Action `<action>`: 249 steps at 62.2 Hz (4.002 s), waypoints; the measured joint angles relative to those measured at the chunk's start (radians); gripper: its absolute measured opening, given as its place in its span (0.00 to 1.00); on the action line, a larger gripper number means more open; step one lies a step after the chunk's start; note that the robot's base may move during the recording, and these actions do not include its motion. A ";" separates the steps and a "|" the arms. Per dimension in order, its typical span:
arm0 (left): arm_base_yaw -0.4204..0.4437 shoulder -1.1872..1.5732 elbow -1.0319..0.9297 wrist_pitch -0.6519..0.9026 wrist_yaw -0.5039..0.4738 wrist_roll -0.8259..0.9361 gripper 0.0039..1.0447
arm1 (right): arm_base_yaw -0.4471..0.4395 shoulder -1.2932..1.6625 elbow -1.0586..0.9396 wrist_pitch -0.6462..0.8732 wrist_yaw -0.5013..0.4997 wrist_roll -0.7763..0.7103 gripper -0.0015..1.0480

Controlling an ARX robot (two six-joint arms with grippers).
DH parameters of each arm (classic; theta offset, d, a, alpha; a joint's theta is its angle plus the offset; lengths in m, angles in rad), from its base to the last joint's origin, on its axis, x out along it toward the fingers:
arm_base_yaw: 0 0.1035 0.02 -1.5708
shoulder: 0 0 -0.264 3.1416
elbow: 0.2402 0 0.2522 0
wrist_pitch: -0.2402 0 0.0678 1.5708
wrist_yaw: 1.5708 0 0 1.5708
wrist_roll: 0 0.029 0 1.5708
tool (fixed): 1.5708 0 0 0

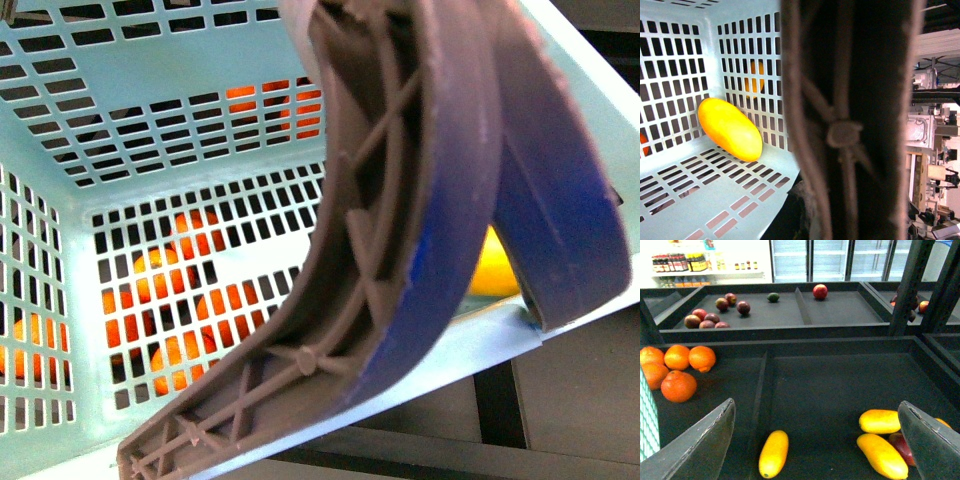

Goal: Pick mango and avocado into basket

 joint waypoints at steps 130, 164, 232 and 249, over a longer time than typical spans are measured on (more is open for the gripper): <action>0.006 0.000 0.002 0.000 -0.006 0.002 0.03 | -0.002 -0.001 -0.003 -0.002 -0.009 0.000 0.92; -0.002 0.000 0.002 0.000 0.010 0.000 0.03 | -0.018 0.140 0.192 -0.483 0.352 0.149 0.92; -0.002 0.000 0.002 0.000 -0.001 0.001 0.03 | -0.351 1.674 0.686 0.010 -0.247 -0.668 0.92; -0.002 0.000 0.002 0.000 0.002 0.001 0.03 | -0.328 1.761 0.804 -0.068 -0.260 -0.673 0.92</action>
